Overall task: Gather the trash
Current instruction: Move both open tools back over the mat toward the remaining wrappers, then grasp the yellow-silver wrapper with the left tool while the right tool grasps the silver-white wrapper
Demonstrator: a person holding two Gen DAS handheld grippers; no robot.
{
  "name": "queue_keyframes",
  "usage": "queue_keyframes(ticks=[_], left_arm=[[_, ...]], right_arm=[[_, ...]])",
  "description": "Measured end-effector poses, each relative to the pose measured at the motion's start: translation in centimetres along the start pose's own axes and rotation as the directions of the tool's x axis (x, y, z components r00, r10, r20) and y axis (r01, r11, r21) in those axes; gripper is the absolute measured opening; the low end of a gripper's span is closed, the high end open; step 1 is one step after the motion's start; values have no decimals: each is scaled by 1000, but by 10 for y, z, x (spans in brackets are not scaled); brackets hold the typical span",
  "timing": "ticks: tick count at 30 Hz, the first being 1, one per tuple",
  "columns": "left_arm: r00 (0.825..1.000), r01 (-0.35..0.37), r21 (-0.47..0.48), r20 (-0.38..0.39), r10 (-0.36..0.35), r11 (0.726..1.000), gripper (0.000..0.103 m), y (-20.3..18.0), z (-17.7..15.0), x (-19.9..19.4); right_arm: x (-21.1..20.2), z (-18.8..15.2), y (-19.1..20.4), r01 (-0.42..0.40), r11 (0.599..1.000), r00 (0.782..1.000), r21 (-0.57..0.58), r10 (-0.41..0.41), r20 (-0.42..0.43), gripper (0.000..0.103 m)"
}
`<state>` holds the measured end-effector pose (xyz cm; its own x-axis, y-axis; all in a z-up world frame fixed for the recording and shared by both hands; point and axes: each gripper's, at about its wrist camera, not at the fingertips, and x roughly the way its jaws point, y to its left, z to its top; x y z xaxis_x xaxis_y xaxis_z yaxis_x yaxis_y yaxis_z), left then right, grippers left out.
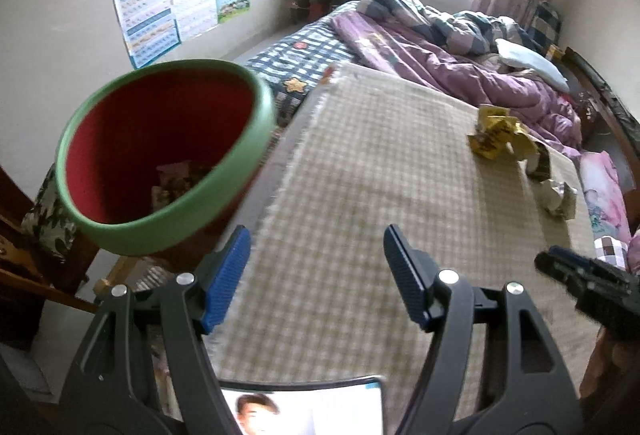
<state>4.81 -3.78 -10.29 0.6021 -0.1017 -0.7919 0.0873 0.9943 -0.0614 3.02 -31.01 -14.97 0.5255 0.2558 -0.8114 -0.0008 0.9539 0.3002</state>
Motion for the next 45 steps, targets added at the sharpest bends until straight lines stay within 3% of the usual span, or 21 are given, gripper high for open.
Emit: queue_keyframes(ticks=[3, 5, 7, 11, 18, 28, 31, 35, 38, 45], left_arm=[[1000, 24, 19, -5, -24, 1000, 67, -18, 1, 3], [999, 47, 41, -11, -46, 998, 70, -34, 2, 6], [997, 78, 71, -15, -77, 994, 72, -52, 8, 11], [988, 151, 146, -9, -152, 978, 81, -87, 23, 22], [972, 235, 278, -55, -229, 931, 85, -147, 59, 73], [961, 265, 284, -163, -225, 922, 85, -189, 80, 152], [957, 268, 296, -189, -219, 917, 75, -196, 81, 166], [967, 236, 324, -172, -188, 916, 48, -197, 81, 168], [963, 252, 293, -171, -209, 922, 42, -186, 82, 161], [975, 217, 264, -102, -197, 940, 40, -152, 70, 121]], right_arm=[[-13, 10, -36, 60, 996, 996, 62, -63, 57, 46], [-19, 18, -60, 85, 990, 992, 114, -95, 86, 56], [-21, 27, -82, 103, 981, 987, 167, -122, 108, 57], [-13, 43, -112, 78, 968, 989, 239, -106, 107, 65], [14, 52, -118, 57, 972, 997, 228, -68, 42, 68], [15, 49, -129, 3, 967, 999, 254, -16, 51, 69], [15, 47, -130, -13, 965, 999, 262, 0, 50, 70], [12, 46, -126, -7, 967, 999, 253, -3, 39, 70], [14, 48, -122, -1, 969, 999, 247, -8, 36, 73], [24, 48, -117, 53, 968, 998, 246, -63, 32, 71]])
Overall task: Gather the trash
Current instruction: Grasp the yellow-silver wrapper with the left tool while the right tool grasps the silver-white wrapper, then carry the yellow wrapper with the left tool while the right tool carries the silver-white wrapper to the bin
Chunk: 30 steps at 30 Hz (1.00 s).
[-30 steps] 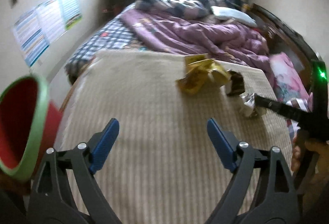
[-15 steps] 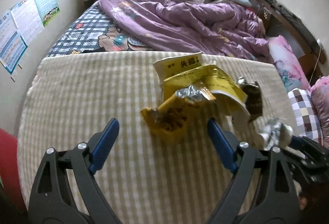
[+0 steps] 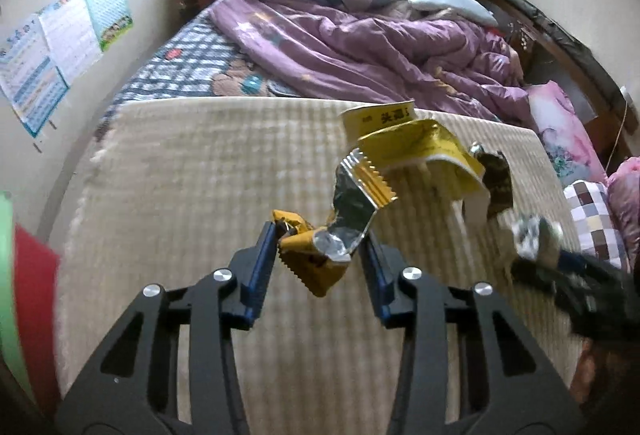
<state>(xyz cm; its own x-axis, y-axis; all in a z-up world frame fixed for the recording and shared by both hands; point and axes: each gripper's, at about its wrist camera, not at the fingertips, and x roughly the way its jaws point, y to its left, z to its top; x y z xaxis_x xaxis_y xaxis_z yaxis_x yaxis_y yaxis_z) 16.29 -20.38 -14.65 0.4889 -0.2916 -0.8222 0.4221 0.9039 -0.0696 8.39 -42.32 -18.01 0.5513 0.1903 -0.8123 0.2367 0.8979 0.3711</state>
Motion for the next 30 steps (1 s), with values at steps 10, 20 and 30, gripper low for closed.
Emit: queue_keyframes(ticks=[10, 20, 30], left_arm=[[994, -84, -113, 55, 90, 990, 40, 57, -59, -93], [981, -156, -258, 74, 180, 954, 40, 105, -110, -150], [963, -204, -307, 107, 247, 930, 40, 126, -128, -181]], right_arm=[[-20, -19, 27, -27, 999, 1000, -34, 27, 16, 65], [-36, -50, 102, -152, 979, 988, -136, 150, -24, 65], [-47, -63, 173, -229, 937, 973, -262, 230, -29, 65]])
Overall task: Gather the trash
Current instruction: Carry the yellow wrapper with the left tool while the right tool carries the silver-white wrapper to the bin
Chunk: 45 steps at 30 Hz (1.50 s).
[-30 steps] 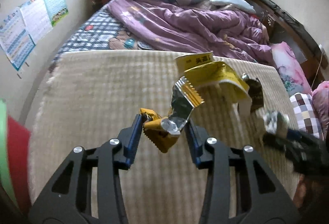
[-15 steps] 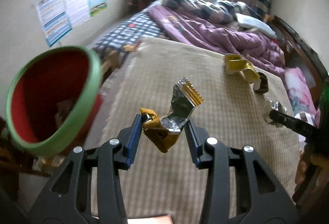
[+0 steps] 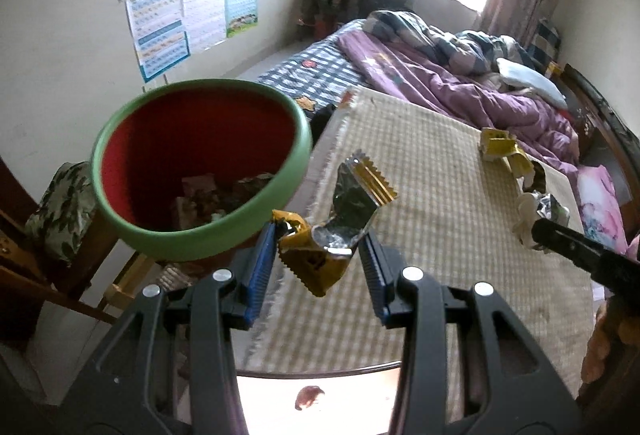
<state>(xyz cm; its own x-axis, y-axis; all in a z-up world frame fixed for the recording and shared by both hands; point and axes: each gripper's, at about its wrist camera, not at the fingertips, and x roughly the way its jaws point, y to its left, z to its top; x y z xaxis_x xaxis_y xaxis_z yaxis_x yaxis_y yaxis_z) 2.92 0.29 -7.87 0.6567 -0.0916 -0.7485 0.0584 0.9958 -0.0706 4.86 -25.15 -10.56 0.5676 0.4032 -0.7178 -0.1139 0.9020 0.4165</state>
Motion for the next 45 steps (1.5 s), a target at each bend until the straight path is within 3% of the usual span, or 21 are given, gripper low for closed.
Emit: queue_keyframes(ticks=[14, 26, 45], left_arm=[[999, -32, -30, 24, 33, 999, 40, 34, -4, -11], [1000, -16, -25, 24, 17, 1000, 40, 53, 1, -8], [1000, -20, -32, 18, 21, 999, 40, 99, 17, 5]], right_arm=[[15, -6, 45, -24, 998, 1000, -53, 24, -12, 65], [26, -6, 66, -16, 998, 1000, -60, 15, -16, 65], [71, 2, 110, -30, 996, 998, -87, 24, -61, 65]])
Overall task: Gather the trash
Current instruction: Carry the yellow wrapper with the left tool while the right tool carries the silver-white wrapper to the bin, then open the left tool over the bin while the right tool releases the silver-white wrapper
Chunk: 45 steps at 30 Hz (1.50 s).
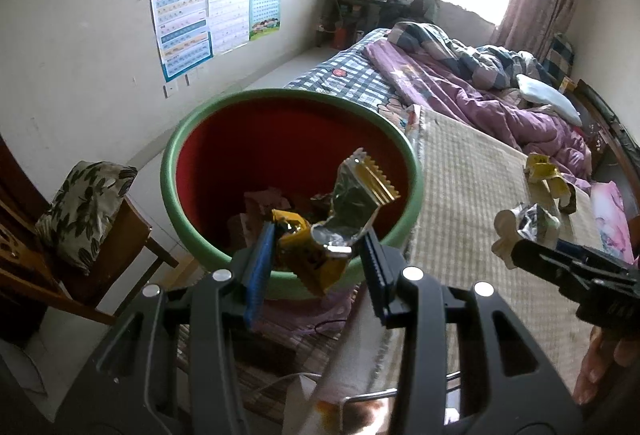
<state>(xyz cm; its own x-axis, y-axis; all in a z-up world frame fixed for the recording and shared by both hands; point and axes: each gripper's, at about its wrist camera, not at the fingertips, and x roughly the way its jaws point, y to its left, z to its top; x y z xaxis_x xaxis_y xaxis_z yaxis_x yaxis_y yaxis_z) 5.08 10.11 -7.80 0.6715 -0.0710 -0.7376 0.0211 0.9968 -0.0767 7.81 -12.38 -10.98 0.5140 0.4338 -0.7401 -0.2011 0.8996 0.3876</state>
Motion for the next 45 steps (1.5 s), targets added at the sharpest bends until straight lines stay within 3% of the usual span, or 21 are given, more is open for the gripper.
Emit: queue_keyframes(ticks=[37, 40, 45], left_arm=[[999, 22, 18, -38, -21, 1000, 40, 51, 33, 51], [999, 17, 13, -43, -16, 1000, 42, 54, 36, 57], [999, -5, 2, -36, 5, 1000, 63, 58, 38, 61]], right_arm=[[56, 53, 61, -15, 998, 999, -66, 18, 43, 66], [62, 60, 65, -33, 996, 998, -78, 36, 47, 68], [70, 66, 67, -64, 995, 997, -74, 67, 46, 68]])
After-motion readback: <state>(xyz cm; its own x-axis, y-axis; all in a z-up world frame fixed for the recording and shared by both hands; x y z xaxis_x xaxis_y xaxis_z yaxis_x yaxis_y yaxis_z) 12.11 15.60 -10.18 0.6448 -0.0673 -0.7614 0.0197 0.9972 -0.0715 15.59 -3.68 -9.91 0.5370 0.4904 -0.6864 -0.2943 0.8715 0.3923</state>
